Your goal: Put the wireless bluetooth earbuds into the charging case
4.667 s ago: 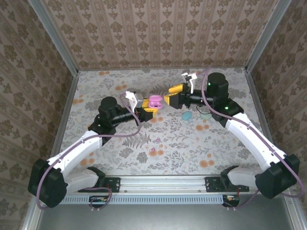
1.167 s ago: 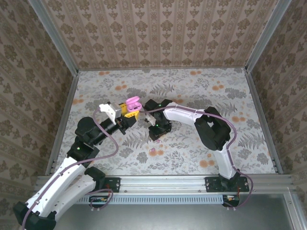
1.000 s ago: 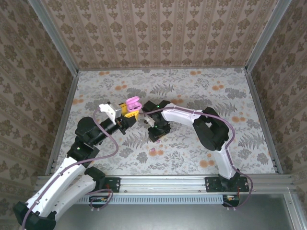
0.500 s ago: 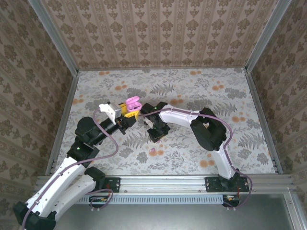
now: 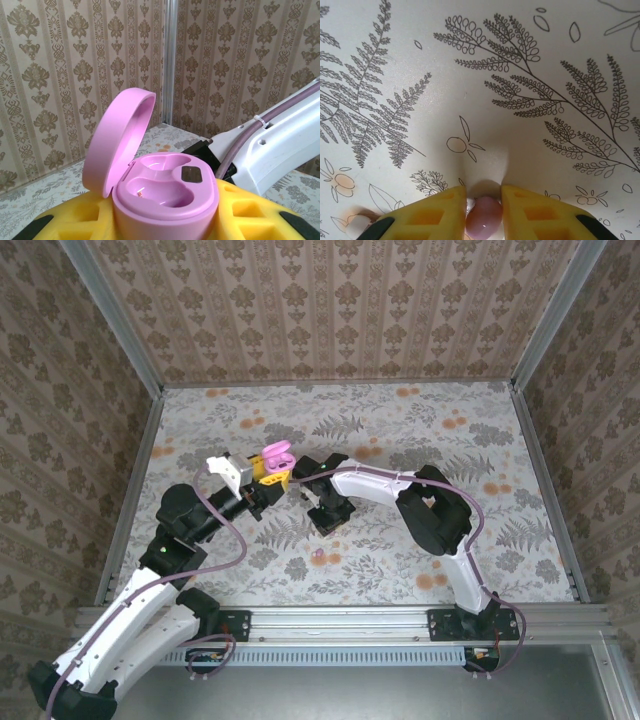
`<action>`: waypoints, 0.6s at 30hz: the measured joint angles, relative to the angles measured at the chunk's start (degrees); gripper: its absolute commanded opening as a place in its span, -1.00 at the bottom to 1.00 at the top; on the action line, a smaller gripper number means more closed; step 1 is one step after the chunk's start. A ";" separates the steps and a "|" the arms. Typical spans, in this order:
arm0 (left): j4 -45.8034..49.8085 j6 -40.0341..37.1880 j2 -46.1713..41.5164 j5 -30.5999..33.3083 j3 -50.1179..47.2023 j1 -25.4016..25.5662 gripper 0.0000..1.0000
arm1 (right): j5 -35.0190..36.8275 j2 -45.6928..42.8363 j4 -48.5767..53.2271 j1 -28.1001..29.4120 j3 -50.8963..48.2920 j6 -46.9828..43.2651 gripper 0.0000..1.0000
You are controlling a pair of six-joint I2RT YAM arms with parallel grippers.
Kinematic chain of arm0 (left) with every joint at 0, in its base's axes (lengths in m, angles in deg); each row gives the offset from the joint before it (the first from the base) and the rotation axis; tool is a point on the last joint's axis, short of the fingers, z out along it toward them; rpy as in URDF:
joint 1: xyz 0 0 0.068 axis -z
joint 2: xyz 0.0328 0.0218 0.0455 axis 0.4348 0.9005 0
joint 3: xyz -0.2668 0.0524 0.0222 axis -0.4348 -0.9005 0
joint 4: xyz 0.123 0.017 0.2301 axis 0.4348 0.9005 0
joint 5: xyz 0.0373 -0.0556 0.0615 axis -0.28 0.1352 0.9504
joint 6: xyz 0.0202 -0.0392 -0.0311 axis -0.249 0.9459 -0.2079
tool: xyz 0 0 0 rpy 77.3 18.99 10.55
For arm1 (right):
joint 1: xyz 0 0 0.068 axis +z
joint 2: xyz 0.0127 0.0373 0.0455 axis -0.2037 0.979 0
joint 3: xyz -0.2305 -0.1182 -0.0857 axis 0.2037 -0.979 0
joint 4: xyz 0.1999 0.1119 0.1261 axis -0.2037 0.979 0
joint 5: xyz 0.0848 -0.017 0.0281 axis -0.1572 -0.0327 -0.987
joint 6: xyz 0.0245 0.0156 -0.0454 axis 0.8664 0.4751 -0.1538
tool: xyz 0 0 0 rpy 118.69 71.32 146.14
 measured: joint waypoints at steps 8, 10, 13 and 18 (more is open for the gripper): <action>0.02 0.00 0.57 0.85 0.00 0.00 -0.43 | -20.04 -15.63 -11.82 -8.63 -14.49 5.90 -0.49; 0.02 0.00 1.27 1.09 0.00 0.00 -0.43 | -27.30 -21.09 -16.87 -12.68 -18.29 8.48 -0.49; 0.02 0.00 2.78 1.27 0.17 0.00 -0.43 | -33.64 -26.47 -21.03 -18.01 -20.70 10.54 -0.44; 0.02 0.00 4.28 1.46 0.57 0.00 -0.43 | -27.85 -26.73 -15.67 -16.50 -17.29 6.73 -0.35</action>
